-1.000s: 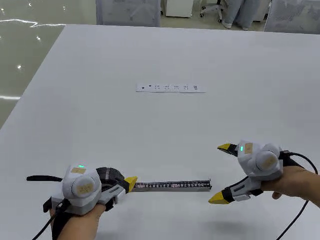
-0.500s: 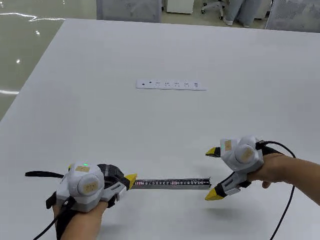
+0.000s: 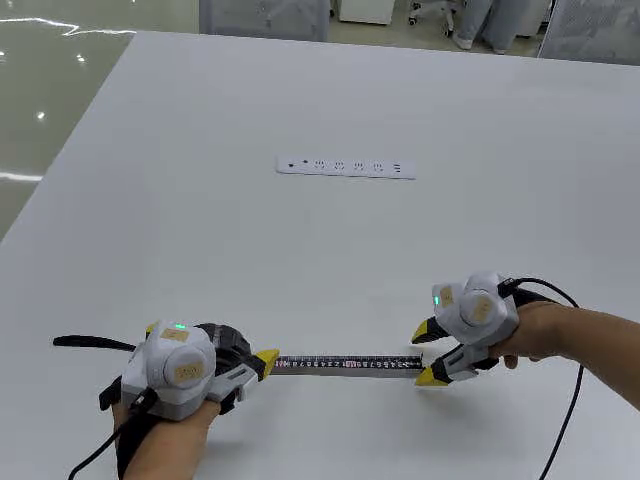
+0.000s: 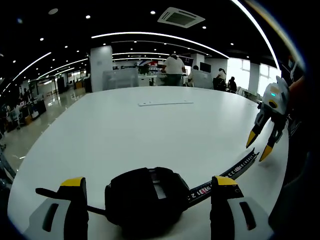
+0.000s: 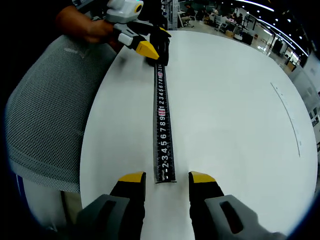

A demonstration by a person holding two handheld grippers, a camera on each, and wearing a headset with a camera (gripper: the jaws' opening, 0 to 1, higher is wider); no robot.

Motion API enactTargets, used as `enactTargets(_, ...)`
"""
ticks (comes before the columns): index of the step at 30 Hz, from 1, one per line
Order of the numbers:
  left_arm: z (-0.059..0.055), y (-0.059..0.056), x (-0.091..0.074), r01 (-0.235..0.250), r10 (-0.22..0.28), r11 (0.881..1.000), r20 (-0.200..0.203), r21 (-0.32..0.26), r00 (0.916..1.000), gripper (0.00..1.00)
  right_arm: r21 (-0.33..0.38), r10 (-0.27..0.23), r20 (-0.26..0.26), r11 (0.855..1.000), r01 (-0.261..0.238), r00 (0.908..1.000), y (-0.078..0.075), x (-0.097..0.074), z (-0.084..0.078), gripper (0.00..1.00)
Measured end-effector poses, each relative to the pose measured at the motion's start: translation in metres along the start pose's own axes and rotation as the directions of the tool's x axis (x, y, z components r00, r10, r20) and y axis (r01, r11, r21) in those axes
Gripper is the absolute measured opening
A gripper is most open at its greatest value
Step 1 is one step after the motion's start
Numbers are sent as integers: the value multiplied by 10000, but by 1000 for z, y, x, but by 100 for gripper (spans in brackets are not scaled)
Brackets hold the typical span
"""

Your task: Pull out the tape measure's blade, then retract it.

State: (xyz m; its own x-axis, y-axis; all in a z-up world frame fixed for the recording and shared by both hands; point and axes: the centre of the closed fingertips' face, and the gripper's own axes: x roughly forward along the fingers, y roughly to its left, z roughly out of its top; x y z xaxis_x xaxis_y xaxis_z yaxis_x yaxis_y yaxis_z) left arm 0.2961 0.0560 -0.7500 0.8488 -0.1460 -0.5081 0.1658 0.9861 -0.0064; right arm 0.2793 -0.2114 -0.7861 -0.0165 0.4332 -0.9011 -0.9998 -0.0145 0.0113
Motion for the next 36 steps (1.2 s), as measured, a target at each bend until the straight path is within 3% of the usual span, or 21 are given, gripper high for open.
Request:
enactTargets(10,-1,1,0,0,0,10000,1,-42,10000,99,-218,198,-243,9996,-203,9995,3,4,0,14)
enactTargets(12,-1,0,1,62,-61,9999,6,-158,10000,98,-194,244,-536,9995,-255,9983,0,8,-2,13)
enactTargets(18,-6,-4,2,241,-249,9991,-214,-354,9995,89,-139,301,-665,9994,-311,9973,1,7,-1,12)
enactTargets(23,-7,-8,2,341,-352,9984,-246,-442,9991,83,-180,233,-1233,9995,-257,9921,1,9,-2,12)
enactTargets(28,-10,-2,1,187,-234,9949,-463,-992,9987,74,-224,268,-1553,9993,-306,9875,0,9,-3,11)
enactTargets(36,-12,2,0,29,-92,9943,-587,-1062,9982,65,-178,182,-1964,9996,-222,9803,0,11,-3,11)
